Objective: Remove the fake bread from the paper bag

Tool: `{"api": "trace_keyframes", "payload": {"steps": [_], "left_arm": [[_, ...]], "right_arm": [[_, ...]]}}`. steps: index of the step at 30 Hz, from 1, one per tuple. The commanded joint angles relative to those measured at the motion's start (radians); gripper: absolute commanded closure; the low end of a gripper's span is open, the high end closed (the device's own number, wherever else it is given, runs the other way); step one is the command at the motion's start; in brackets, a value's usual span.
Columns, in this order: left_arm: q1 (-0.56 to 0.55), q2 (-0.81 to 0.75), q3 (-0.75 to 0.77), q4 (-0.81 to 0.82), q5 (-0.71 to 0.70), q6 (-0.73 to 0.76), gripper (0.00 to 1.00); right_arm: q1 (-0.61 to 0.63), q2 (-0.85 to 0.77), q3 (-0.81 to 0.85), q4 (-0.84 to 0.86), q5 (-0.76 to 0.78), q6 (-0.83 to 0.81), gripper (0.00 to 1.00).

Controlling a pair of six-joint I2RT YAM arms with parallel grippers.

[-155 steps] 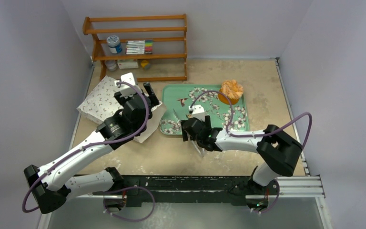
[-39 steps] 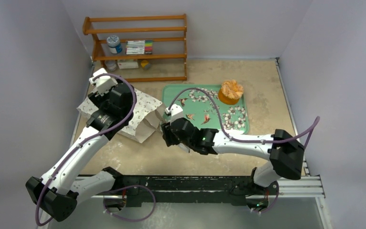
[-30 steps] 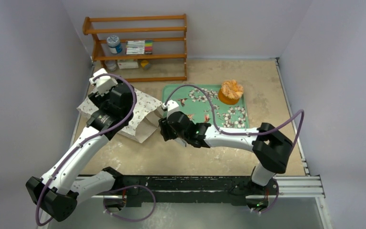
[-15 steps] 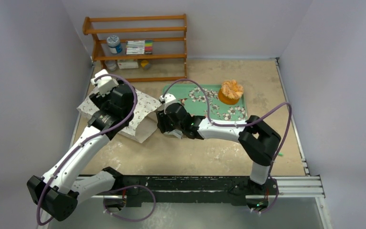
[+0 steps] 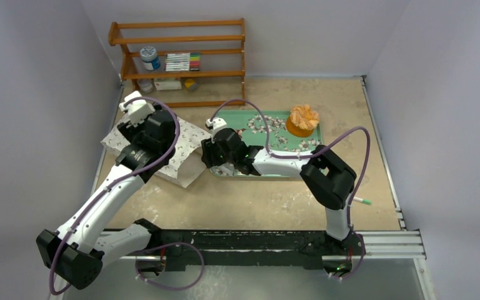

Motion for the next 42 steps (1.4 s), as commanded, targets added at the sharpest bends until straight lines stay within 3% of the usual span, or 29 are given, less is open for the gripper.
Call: {"api": "trace_keyframes", "payload": {"steps": [1, 20, 23, 27, 35, 38, 40, 42], "left_arm": [[0.015, 0.004, -0.010, 0.040, 0.006, -0.002, 0.22], [0.031, 0.017, -0.005, 0.052, 0.022, 0.009, 0.22], [0.032, 0.017, -0.007, 0.050, 0.023, 0.008, 0.22], [0.033, 0.013, -0.006, 0.045, 0.024, 0.005, 0.22], [0.033, 0.013, -0.029, 0.034, 0.042, -0.030, 0.22], [0.033, 0.004, -0.035, 0.031, 0.045, -0.035, 0.22], [0.032, -0.002, -0.036, 0.029, 0.041, -0.035, 0.22], [0.034, -0.007, -0.036, 0.028, 0.043, -0.036, 0.22]], "right_arm": [[-0.013, 0.010, 0.067, 0.064, -0.033, -0.021, 0.44], [-0.054, 0.112, 0.165, 0.086, -0.105, -0.027, 0.48], [-0.054, 0.121, 0.174, 0.082, -0.110, -0.026, 0.58], [-0.055, 0.107, 0.160, 0.081, -0.105, -0.023, 0.61], [-0.054, 0.061, 0.133, 0.068, -0.037, -0.027, 0.78], [-0.052, 0.053, 0.130, 0.056, -0.032, -0.030, 0.87], [-0.047, 0.045, 0.127, 0.042, -0.017, -0.032, 1.00], [-0.043, 0.038, 0.123, 0.036, -0.009, -0.032, 1.00]]}}
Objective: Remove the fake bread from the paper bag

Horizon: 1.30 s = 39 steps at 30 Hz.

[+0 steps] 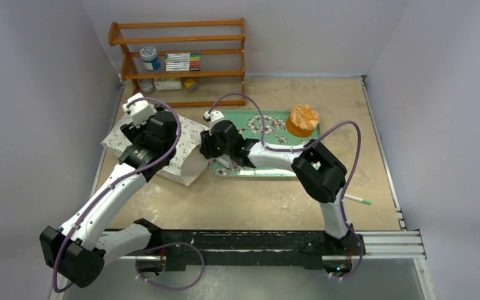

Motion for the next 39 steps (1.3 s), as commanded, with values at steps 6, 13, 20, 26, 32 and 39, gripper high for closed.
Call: {"api": "trace_keyframes", "payload": {"steps": [6, 13, 20, 26, 32, 39], "left_arm": [[0.010, -0.029, 0.001, 0.008, 0.003, -0.022, 0.22], [0.010, -0.038, 0.002, 0.002, -0.002, -0.018, 0.22], [0.011, -0.035, 0.008, 0.002, -0.002, -0.013, 0.22], [0.011, -0.036, 0.006, 0.002, 0.003, -0.017, 0.22], [0.011, -0.042, 0.007, 0.002, 0.001, -0.017, 0.22], [0.011, -0.015, 0.009, 0.002, 0.016, -0.028, 0.23]], "right_arm": [[0.010, -0.069, 0.007, 0.018, 0.003, -0.014, 0.78], [0.017, -0.016, 0.062, -0.010, -0.021, -0.012, 0.47], [0.018, -0.005, 0.072, -0.010, -0.031, -0.008, 0.41], [0.018, 0.002, 0.083, -0.036, -0.026, -0.002, 0.70], [0.022, -0.019, 0.081, -0.059, -0.013, -0.011, 1.00], [0.079, -0.100, 0.048, -0.108, 0.078, -0.034, 1.00]]}}
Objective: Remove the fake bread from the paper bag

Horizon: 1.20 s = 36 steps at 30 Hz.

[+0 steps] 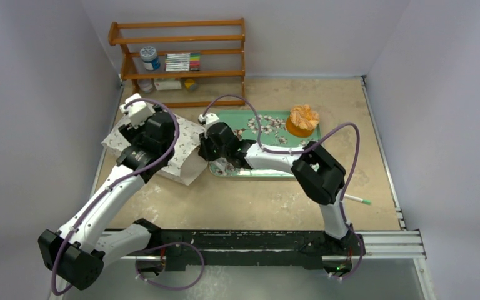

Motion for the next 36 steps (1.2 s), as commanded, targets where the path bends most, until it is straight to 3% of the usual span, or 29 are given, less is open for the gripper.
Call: {"api": "trace_keyframes", "payload": {"steps": [1, 19, 36], "left_arm": [[0.007, 0.009, 0.010, 0.010, 0.013, -0.024, 0.23], [0.007, 0.104, 0.005, 0.045, 0.056, -0.056, 0.26], [0.007, 0.092, 0.062, 0.039, 0.071, -0.037, 0.27]], "right_arm": [[0.047, -0.112, 0.005, -0.043, 0.086, -0.024, 1.00], [0.184, -0.347, -0.188, -0.170, 0.264, 0.061, 1.00], [0.503, -0.641, -0.366, -0.495, 0.529, 0.355, 1.00]]}}
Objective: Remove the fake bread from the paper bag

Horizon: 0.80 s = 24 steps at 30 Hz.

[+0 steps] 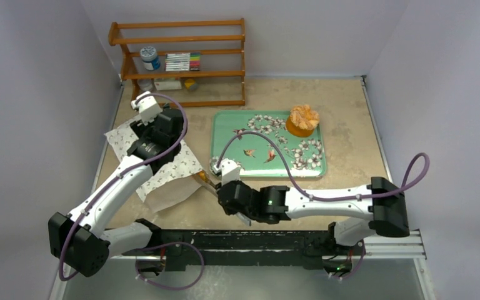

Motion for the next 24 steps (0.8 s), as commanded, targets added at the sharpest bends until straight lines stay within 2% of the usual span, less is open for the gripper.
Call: {"api": "trace_keyframes", "payload": {"steps": [1, 8, 14, 21, 24], "left_arm": [[0.007, -0.016, 0.051, 0.023, 0.006, 0.003, 0.27], [0.006, 0.034, 0.071, 0.049, 0.022, 0.024, 0.27], [0.007, 0.081, 0.107, 0.073, 0.010, 0.069, 0.27], [0.017, 0.117, 0.137, 0.087, 0.020, 0.093, 0.26], [0.025, 0.118, 0.144, 0.091, 0.024, 0.105, 0.26]], "right_arm": [[0.076, -0.095, -0.017, -0.123, 0.129, 0.145, 1.00], [0.177, -0.132, 0.001, -0.308, 0.184, 0.287, 1.00], [0.343, -0.134, 0.067, -0.542, 0.244, 0.522, 1.00], [0.526, -0.061, 0.240, -0.926, 0.309, 0.820, 1.00], [0.565, -0.087, 0.244, -0.935, 0.278, 0.842, 1.00]]}}
